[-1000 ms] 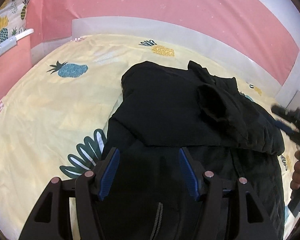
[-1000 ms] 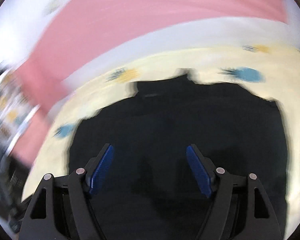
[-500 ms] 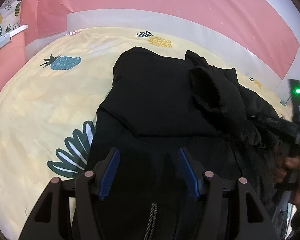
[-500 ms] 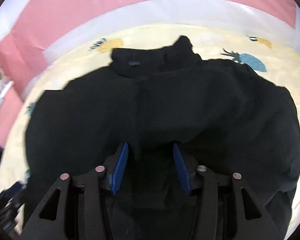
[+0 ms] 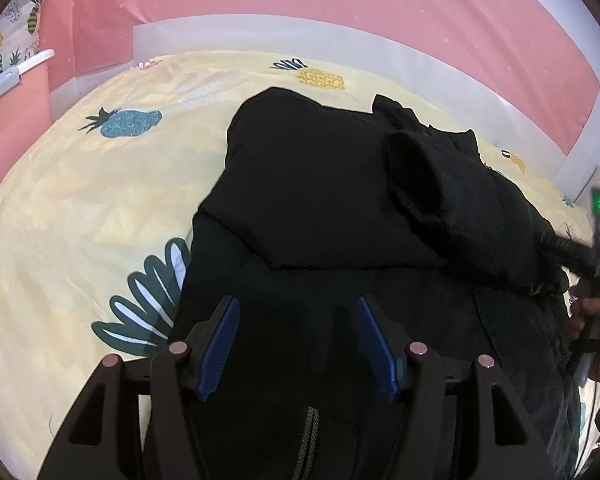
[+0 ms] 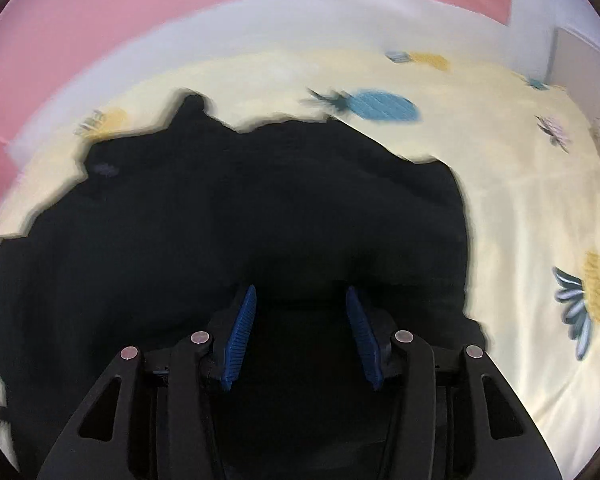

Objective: Fold large clothes
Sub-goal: 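Release the sleeve and smooth it flat with the right tool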

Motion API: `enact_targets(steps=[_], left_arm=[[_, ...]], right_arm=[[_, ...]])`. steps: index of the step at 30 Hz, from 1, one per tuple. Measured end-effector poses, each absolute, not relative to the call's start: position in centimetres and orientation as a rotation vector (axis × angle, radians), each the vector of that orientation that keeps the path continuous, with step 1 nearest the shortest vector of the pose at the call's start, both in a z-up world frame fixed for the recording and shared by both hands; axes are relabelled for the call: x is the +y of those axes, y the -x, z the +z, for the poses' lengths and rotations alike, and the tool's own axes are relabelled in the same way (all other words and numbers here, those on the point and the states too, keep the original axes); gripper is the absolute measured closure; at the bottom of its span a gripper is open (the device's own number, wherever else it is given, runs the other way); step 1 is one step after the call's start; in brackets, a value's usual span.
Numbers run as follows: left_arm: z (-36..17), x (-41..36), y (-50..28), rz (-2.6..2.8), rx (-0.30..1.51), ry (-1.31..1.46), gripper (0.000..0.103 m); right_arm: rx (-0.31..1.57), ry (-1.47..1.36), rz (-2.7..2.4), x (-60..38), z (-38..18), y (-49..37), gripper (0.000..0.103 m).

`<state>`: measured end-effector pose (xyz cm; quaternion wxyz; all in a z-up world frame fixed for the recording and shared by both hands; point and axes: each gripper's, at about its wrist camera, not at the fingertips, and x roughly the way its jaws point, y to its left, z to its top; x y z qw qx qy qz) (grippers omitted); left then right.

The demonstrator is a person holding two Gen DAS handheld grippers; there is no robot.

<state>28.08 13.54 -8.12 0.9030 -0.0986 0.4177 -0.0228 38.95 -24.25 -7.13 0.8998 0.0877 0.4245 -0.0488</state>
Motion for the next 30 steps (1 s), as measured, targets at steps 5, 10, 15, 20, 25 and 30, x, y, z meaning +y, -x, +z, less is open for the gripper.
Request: enact_targets(steps=[5, 10, 15, 20, 25, 30], left_arm=[[-8.2, 13.9, -28.1, -0.037, 0.866, 0.210, 0.040], [-7.9, 14.3, -28.1, -0.040, 0.857, 0.210, 0.040], [-8.2, 15.0, -28.3, -0.025, 0.869, 0.206, 0.040], [-8.0, 15.2, -28.2, -0.011, 0.855, 0.196, 0.040], [-7.4, 14.4, -27.7, -0.025, 0.841, 0.170, 0.040], [-5.7, 12.8, -24.6, -0.050, 0.847, 0.169, 0.040]], right_arm=[[0.807, -0.107, 0.158, -15.0, -4.7, -37.5, 0.054], [0.927, 0.053, 0.262, -6.3, -9.1, -40.0, 0.054], [0.921, -0.006, 0.270, -8.5, -7.4, -39.3, 0.054], [0.832, -0.034, 0.216, -13.3, -4.5, -33.5, 0.054], [0.840, -0.021, 0.097, -19.4, -2.9, -26.0, 0.054], [0.875, -0.041, 0.045, -23.8, -1.9, -19.8, 0.054]])
